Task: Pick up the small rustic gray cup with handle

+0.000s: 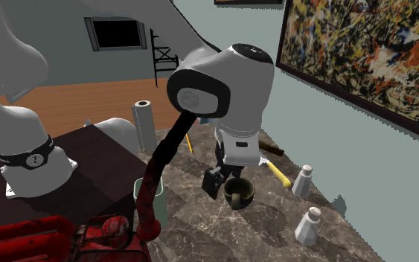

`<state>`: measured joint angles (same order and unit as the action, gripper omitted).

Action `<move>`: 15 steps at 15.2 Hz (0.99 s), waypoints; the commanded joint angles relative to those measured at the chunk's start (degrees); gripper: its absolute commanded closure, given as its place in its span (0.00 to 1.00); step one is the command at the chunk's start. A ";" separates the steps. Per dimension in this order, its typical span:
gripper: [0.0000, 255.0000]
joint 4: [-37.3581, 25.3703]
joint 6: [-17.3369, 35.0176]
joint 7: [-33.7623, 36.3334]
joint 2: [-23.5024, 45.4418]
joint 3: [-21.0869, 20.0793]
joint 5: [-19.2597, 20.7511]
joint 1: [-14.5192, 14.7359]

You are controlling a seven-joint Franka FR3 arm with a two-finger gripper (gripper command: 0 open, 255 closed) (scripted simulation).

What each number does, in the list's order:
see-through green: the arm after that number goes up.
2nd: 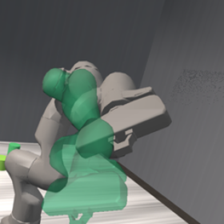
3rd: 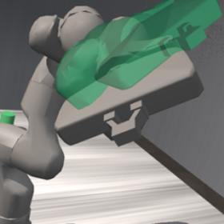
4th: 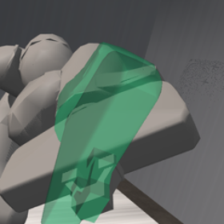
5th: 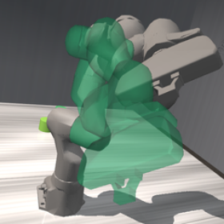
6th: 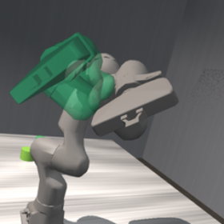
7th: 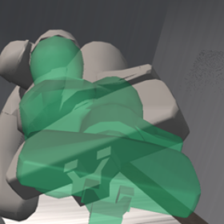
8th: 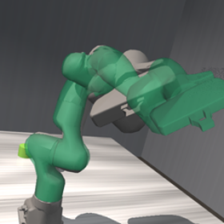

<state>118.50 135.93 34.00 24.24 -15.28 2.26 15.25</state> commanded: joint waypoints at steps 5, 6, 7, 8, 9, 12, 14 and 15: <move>0.00 -7.25 1.33 1.70 8.76 0.84 1.67 2.26; 0.00 -7.34 1.85 1.75 9.38 0.96 1.81 2.36; 0.00 -7.44 2.36 1.79 10.01 1.09 1.96 2.46; 0.00 -7.56 2.87 1.84 10.63 1.22 2.10 2.56; 0.00 -7.69 3.37 1.89 11.27 1.35 2.24 2.66; 0.00 -7.91 4.15 1.96 12.28 1.56 2.46 2.83; 1.00 -8.03 4.10 1.92 12.36 1.57 2.47 2.81; 1.00 -8.00 4.10 1.92 12.33 1.57 2.46 2.80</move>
<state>110.45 140.02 35.91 36.51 -13.69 4.72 18.02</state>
